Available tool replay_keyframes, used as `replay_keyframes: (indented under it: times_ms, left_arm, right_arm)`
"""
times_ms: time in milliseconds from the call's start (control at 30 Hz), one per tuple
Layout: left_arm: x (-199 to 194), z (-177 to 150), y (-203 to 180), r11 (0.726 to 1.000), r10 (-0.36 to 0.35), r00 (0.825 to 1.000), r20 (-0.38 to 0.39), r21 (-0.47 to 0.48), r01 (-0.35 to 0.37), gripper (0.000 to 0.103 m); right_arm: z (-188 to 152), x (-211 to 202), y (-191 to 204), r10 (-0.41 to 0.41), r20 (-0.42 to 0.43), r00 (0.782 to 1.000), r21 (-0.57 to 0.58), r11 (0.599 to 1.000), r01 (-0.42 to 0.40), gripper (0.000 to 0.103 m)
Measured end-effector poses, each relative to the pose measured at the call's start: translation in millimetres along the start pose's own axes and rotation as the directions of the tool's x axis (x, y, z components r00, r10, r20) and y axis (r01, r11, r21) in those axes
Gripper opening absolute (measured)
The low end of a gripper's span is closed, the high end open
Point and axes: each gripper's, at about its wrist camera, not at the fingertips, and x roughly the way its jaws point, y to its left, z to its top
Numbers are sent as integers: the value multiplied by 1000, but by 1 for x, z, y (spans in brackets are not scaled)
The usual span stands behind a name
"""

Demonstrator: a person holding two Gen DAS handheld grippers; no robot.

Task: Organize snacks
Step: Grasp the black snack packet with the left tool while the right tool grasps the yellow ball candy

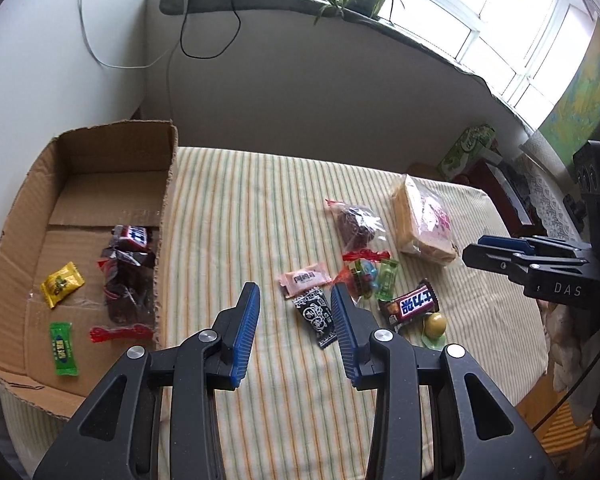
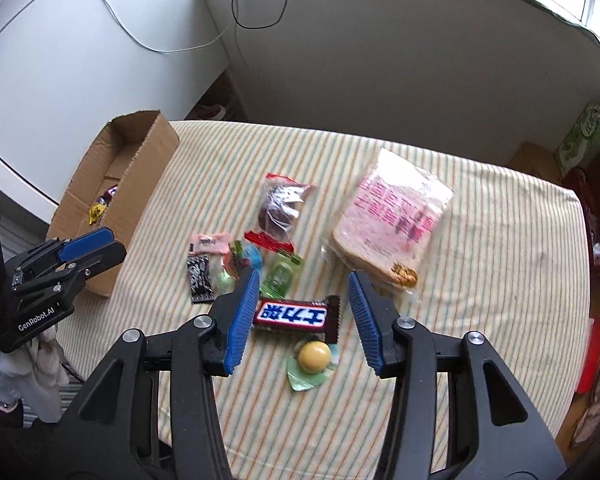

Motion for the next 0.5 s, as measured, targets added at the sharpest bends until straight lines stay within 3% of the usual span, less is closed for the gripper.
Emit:
replay_keyframes:
  times_ms: [500]
  left_arm:
    - [43,-13,-12,999,-34,993,-117,-17,32,35]
  right_arm:
    - [-60,28,-15,-7,-86,996,60,998,12,48]
